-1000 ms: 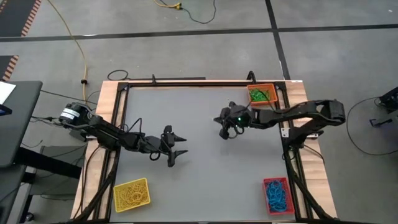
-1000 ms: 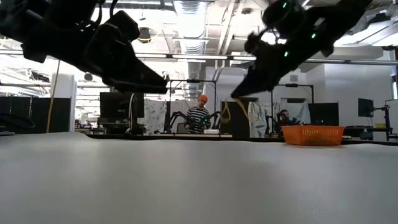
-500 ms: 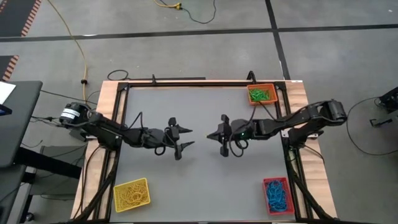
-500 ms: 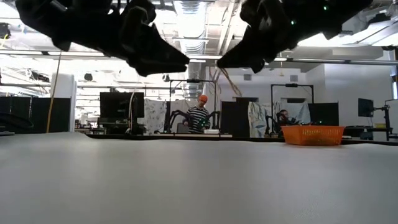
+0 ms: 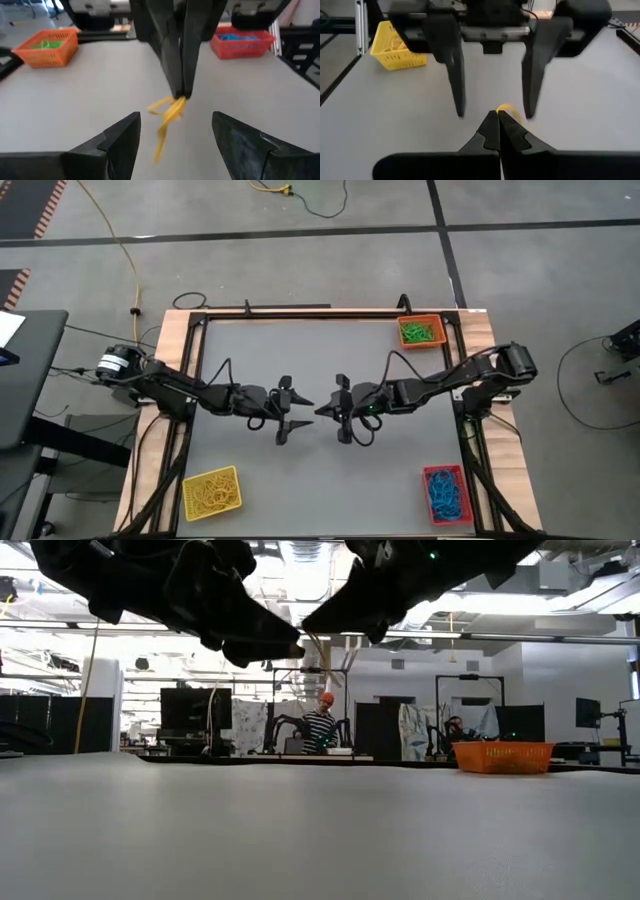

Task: Sort rubber bands into baskets
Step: Put the yellow rubber band into the yellow bin

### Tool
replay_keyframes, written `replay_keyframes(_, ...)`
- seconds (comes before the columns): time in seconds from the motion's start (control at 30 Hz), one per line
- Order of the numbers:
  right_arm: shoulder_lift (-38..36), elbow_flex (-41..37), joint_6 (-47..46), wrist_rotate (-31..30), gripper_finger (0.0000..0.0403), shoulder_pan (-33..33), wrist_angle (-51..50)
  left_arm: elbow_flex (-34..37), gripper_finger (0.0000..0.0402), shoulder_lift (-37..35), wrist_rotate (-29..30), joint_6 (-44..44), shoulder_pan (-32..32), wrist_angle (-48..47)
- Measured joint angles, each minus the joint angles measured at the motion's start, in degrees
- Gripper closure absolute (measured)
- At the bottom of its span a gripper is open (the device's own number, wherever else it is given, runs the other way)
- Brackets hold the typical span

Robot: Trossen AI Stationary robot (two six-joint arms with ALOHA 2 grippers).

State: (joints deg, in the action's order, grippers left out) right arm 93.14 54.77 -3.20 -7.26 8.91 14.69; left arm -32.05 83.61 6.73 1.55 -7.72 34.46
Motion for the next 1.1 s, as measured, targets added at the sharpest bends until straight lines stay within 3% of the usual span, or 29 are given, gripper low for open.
replay_keyframes(0.3, 0.0, -0.1, 0.3, -0.2, 0.0385, 0.0, -0.9, 0.0, 0.0181, 0.0, 0.1, 0.6, 0.0, -1.3)
replay_keyframes(0.7, -0.1, -0.1, 2.1, 0.1, 0.0383, -0.4, -0.7, 0.0, 0.0319, 0.0, 0.8, -0.3, -0.1, -0.9)
replay_keyframes(1.0, -0.1, -0.1, 2.2, 1.4, 0.0378, -0.9, -0.5, 0.0, 0.0393, 0.0, 1.3, -0.2, -0.2, -2.5)
replay_keyframes(1.1, -0.1, -0.1, 2.2, 1.4, 0.0365, -0.9, -1.0, 0.0, 0.0399, 0.0, 1.5, -0.4, -0.3, -2.4)
